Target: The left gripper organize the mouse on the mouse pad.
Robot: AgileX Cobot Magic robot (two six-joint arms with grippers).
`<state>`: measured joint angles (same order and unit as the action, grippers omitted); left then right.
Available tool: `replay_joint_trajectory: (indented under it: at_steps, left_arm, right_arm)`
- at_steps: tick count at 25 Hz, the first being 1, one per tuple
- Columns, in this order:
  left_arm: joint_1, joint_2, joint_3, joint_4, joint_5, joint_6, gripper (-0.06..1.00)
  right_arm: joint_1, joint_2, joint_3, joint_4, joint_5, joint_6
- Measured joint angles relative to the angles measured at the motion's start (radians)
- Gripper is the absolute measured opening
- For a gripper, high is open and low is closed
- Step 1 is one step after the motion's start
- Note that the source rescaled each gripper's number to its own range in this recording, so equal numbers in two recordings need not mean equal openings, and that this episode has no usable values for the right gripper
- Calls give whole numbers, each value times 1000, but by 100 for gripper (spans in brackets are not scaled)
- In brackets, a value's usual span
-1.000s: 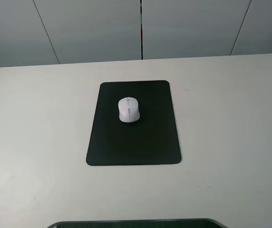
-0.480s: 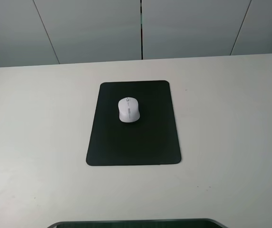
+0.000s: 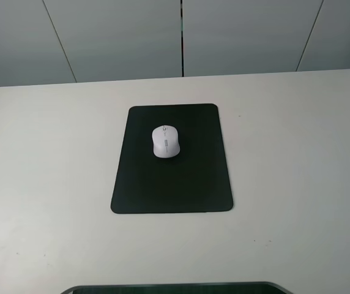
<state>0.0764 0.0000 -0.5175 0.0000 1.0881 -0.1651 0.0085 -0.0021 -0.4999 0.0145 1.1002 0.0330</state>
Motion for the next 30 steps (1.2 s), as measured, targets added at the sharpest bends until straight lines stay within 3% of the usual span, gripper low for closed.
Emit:
replay_joint_trajectory:
  at_steps: [6, 30]
  left_arm:
    - [12, 0, 0, -47, 0, 99, 100]
    - [12, 0, 0, -48, 0, 112, 100]
  right_arm:
    - [0, 0, 0, 0, 0, 2]
    - [0, 0, 0, 0, 0, 2]
